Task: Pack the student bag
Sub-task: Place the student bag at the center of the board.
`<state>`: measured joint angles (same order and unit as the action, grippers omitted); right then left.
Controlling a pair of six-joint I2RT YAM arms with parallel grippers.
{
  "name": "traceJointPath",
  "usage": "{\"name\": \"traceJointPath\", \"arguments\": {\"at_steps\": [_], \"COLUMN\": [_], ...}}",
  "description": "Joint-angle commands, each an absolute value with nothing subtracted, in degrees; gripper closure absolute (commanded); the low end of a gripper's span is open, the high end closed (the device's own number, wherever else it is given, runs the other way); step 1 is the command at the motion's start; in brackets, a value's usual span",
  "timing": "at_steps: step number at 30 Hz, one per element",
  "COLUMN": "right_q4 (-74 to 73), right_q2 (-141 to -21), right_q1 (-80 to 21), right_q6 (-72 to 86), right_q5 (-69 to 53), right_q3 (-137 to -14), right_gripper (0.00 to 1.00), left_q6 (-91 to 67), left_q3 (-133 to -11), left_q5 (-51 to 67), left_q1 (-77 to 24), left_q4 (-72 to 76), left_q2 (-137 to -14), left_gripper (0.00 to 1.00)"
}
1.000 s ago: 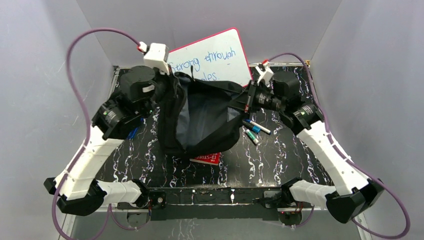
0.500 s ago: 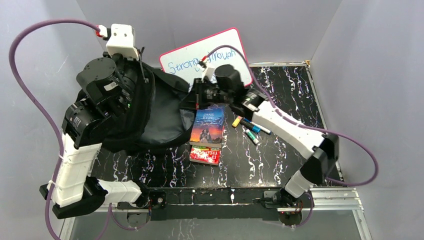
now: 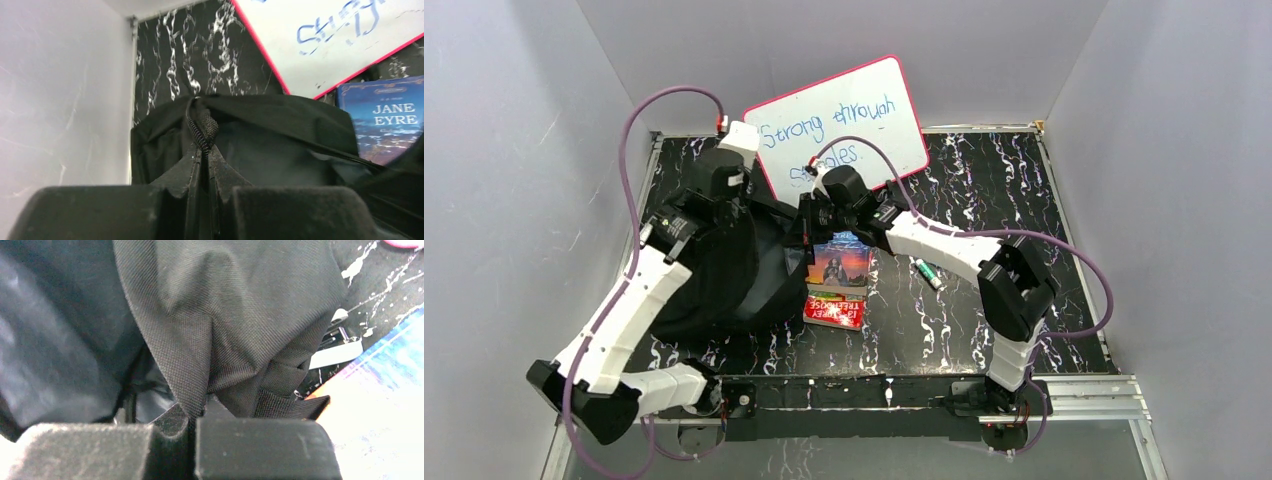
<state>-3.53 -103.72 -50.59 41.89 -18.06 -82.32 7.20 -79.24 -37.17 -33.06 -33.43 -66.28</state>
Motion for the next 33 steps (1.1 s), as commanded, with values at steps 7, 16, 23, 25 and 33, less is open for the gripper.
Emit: {"name": "traceJointPath", "arguments": {"at_steps": [7, 16, 23, 25, 33], "right_q4": [3.53, 3.12, 0.34, -1.5, -5.18], "right_q2": [-105.98, -110.38, -113.81, -113.0, -104.16], "right_q1": [-50.89, -49.92, -49.48, -49.48, -49.6], "right_q6": [40.96, 41.06, 37.41, 35.34, 30.68], "right_q5": [-17.64, -16.42, -16.25, -14.82, -7.2], "right_q3": [-83.29, -83.67, -87.74, -88.06, -86.51], "right_gripper": [1.0, 1.0, 0.97, 0.85, 0.39], "left_q6": [0.39, -2.32, -5.65, -5.78, -6.88], "left_q3": [-77.91, -78.93, -75.25, -74.83, -75.96], "left_q5": [-11.42, -21.1, -18.68, -16.61, -10.67], "left_q1": [-6.74, -3.22, -1.13, -0.82, -0.63], "left_q4": [-33.7, -40.5, -42.83, -42.62, -42.31], "left_q2": [-66.28, -70.62, -69.71, -68.97, -69.02], "left_gripper": [1.0, 1.0, 1.0, 1.0, 1.0]}}
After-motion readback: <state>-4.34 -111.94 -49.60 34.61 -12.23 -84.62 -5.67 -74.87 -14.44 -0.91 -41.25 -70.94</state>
